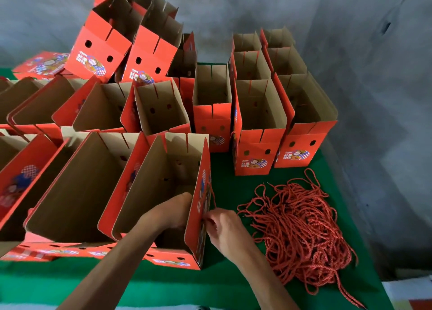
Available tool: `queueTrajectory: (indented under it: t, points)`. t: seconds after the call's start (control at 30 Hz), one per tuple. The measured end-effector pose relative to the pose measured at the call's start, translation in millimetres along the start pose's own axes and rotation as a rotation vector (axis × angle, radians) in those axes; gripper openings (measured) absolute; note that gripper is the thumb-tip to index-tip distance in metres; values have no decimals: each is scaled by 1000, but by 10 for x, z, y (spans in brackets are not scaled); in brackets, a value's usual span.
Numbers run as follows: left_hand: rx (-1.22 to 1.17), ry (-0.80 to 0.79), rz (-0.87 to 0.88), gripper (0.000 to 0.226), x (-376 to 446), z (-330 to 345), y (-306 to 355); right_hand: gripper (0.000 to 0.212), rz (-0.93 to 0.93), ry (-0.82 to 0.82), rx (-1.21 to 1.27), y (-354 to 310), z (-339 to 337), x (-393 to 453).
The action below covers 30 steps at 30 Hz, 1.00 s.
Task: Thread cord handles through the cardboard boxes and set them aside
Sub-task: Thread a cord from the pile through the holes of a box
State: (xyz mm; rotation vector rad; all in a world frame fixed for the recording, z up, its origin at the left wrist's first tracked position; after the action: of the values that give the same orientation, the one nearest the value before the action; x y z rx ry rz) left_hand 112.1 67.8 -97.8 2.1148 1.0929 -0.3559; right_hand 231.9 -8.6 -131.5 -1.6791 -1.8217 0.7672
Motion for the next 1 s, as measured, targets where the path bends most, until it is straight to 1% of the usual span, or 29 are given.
queueTrajectory:
  t: [0.03,0.07,0.13,0.17,0.2,0.23,0.27,0.3,0.33,0.37,0.4,0.47,0.53,0.57,0.6,0.67,0.73,0.8,0.87,0.9,0.97,1.0]
  points:
    - [7,13,5,67,-10,-17,8,15,0,-9,7,4,-17,8]
    - [8,23,0,69,-25,-36,2,13,12,-31,90,21,-30,13]
    - [5,11,-38,70,-41,-38,-40,12,69,-128,387,69,11,11]
    - [26,-6,-66,69,-44,-20,-53,20,108,-154,490,133,36,16]
    - [52,-17,-100,65,-43,0,-63,29,165,-148,496,252,56,22]
    - [67,-11,-139,57,-52,9,-73,36,249,-120,402,415,61,16]
    - [68,14,-175,47,-60,3,-84,34,317,-83,228,597,47,3]
    - [74,58,-198,37,-78,-18,-91,28,361,-50,18,782,35,-28]
    - [86,117,-211,29,-103,-61,-90,18,393,-38,-140,949,46,-73]
    - [100,179,-222,23,-138,-118,-92,17,433,-45,-234,1090,83,-123]
    - [108,236,-234,20,-179,-180,-98,21,476,-71,-288,1224,148,-161]
    - [110,294,-265,18,-262,-266,-102,24,547,-137,-350,1407,291,-199]
    - [136,344,-279,12,-327,-371,-87,18,592,-198,-406,1474,359,-163]
    - [143,387,-278,18,-372,-448,-77,17,613,-221,-420,1486,376,-151]
    - [161,450,-264,29,-434,-548,-65,19,631,-239,-423,1487,386,-141]
    - [275,613,-209,46,-607,-797,-41,25,632,-226,-406,1469,382,-121]
    - [364,706,-159,47,-769,-998,-77,25,580,-132,-317,1399,355,-91]
    - [320,725,-165,44,-893,-1149,-199,21,469,-50,-160,1247,335,-27]
    - [268,661,-172,43,-918,-1237,-310,8,366,-5,-7,1062,293,45]
    - [263,608,-158,42,-905,-1258,-342,6,337,13,94,972,257,88]
    - [273,520,-101,42,-875,-1265,-365,16,324,55,335,815,174,159]
    - [282,501,-68,40,-870,-1260,-365,17,336,75,434,742,133,192]
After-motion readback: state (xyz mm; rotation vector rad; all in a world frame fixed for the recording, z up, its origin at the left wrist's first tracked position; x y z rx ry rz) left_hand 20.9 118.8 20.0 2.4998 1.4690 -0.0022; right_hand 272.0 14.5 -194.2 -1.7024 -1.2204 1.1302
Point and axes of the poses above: each hand's wrist, its own x-axis towards the middle knuckle, its own z-axis out of the palm, y = z × x, the point moved 7 cm from there along x, towards the middle knuckle, and after that the axes turned 3 degrees about -y, right-handed, at the moved point
